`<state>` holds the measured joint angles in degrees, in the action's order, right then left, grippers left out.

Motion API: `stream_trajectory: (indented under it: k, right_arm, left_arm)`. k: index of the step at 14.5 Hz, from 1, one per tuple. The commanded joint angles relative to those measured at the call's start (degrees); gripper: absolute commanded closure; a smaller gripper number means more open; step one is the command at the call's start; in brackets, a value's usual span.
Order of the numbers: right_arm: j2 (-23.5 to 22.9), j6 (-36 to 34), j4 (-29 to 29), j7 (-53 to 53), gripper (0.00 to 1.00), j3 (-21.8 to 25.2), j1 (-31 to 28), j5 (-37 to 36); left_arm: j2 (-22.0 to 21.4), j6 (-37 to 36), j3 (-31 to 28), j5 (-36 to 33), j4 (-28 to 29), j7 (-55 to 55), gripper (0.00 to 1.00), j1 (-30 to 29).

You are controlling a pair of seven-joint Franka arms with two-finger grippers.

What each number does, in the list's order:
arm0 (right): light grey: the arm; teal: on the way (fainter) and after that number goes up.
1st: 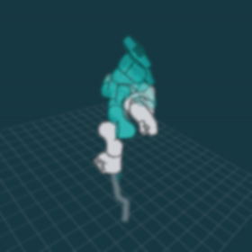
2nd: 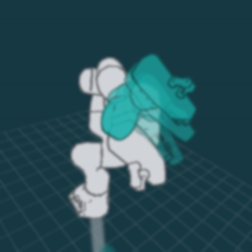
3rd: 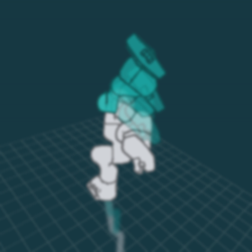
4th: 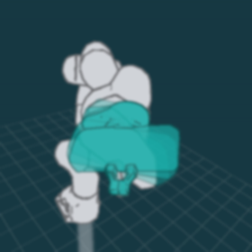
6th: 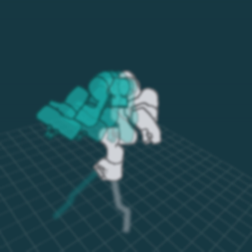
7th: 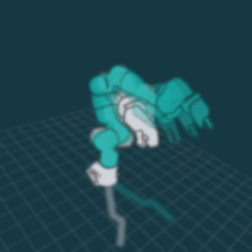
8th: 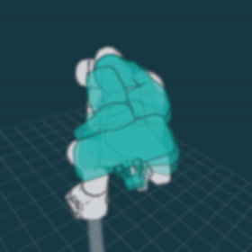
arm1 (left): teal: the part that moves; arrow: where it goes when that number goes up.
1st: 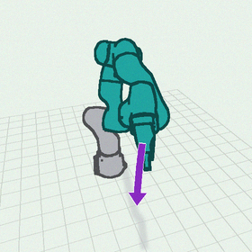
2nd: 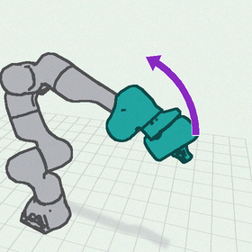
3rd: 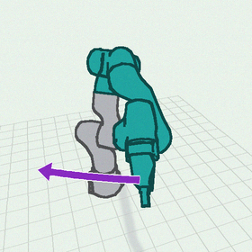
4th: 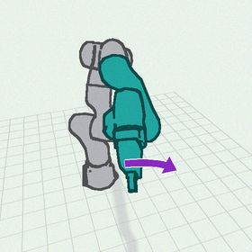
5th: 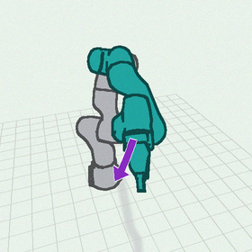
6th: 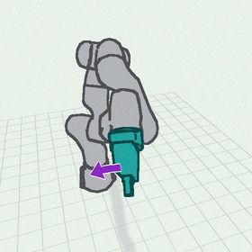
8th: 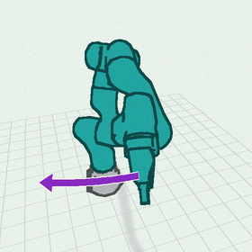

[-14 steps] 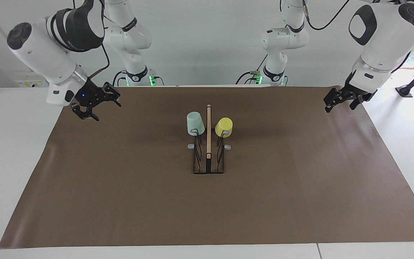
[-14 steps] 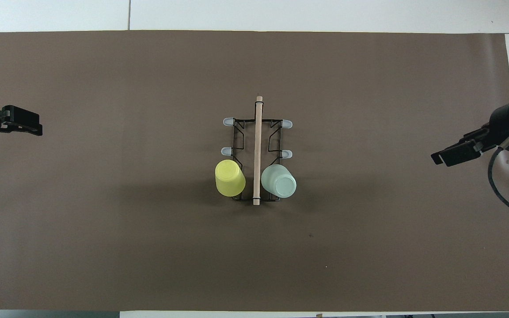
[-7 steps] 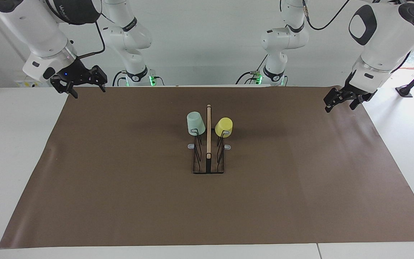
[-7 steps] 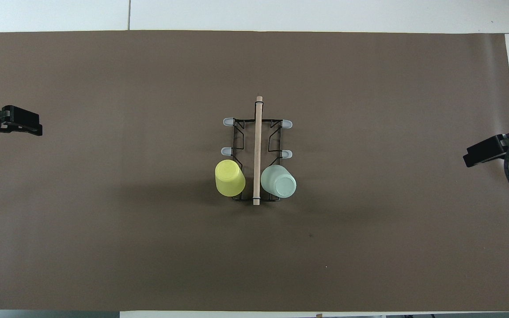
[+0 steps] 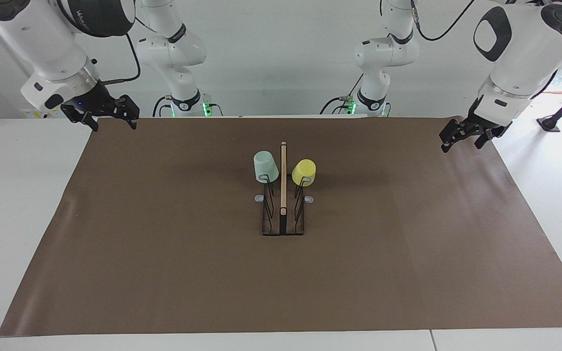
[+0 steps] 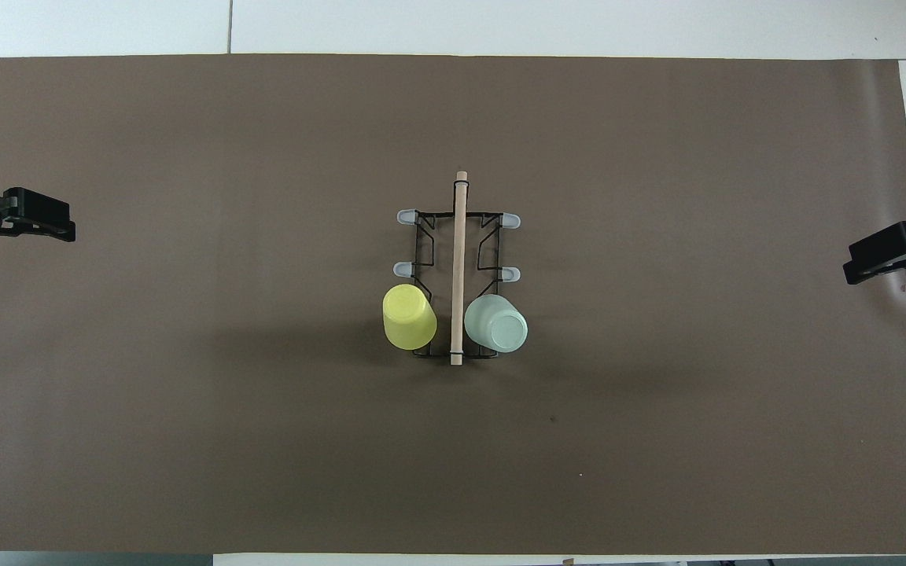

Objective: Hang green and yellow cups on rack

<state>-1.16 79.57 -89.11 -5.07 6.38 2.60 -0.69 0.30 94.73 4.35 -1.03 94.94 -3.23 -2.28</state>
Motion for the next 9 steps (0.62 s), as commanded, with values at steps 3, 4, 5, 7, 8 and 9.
stream_trajectory:
  k: [3,4,5,7,8,9]
  right_arm:
    - [0.2,0.7,0.1,0.9,0.00,0.1,0.6,-0.4]
    - [0.7,0.7,-0.6,0.9,0.00,0.1,0.6,-0.4]
    - [0.7,0.9,-0.5,0.5,0.00,0.1,0.3,-0.3]
    - [1.2,0.9,-0.3,1.2,0.00,0.2,0.4,-0.1]
    - [1.7,1.0,-0.2,1.5,0.00,0.2,0.4,-0.4]
    - [1.9,1.0,-0.2,1.0,0.00,0.4,-0.1,-0.4]
  left_arm:
    - [-1.4,0.1,0.0,0.2,1.6,-0.5,0.00,-0.2]
    - [-1.4,0.1,0.0,0.3,1.6,-0.5,0.00,-0.2]
    - [-1.4,0.1,0.0,0.2,1.5,-0.5,0.00,-0.2]
    - [-1.4,0.1,0.0,0.3,1.6,-0.5,0.00,-0.2]
    - [-1.4,0.1,0.0,0.3,1.6,-0.5,0.00,-0.2]
    - [-1.4,0.1,0.0,0.2,1.6,-0.5,0.00,-0.2]
